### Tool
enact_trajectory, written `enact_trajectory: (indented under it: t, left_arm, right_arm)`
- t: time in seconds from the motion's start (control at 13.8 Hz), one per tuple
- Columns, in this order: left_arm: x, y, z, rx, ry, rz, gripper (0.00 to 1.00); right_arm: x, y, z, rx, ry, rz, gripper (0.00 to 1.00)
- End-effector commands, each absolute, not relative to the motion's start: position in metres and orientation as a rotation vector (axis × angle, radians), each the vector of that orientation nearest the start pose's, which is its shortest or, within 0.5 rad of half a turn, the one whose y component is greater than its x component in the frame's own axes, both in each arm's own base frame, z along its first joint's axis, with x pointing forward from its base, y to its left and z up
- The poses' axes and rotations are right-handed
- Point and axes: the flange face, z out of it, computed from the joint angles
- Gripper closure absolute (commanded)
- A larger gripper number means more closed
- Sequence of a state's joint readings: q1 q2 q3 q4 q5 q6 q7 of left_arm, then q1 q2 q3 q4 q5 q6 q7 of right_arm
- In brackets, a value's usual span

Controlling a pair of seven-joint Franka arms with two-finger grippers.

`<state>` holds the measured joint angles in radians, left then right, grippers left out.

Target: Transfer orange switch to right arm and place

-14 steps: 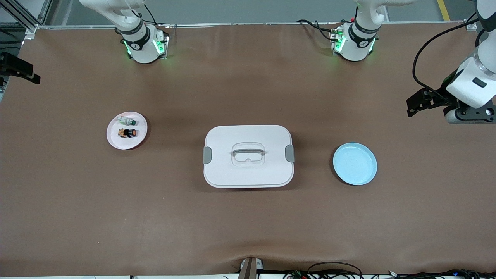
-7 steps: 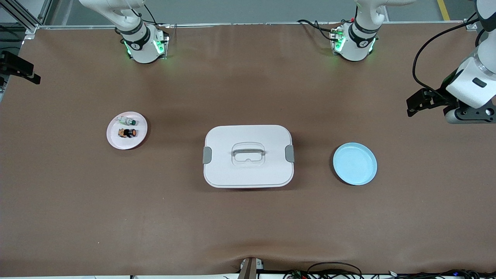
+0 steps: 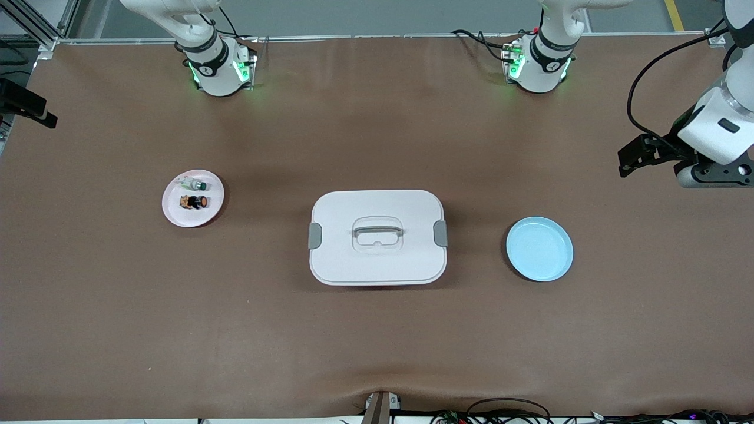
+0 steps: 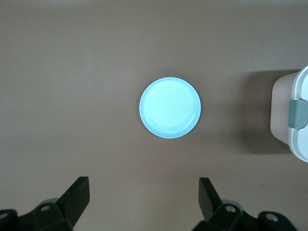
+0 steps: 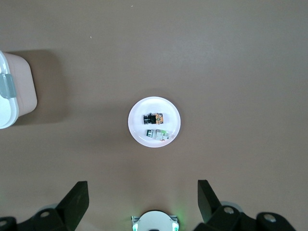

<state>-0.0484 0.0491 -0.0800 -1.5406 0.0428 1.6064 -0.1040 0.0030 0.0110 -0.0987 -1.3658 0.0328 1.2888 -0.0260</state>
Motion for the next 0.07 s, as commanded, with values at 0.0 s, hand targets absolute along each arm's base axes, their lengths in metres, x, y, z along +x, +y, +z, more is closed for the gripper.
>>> enact_trajectory:
  t: [0.0]
  left_arm:
    - [0.5695, -0.0664, 0.6197, -3.124, 0.038, -0.018, 0.00]
  right_arm:
    - [0.5143, -0.0438, 0.6924, -3.091, 0.135, 0.111, 0.00]
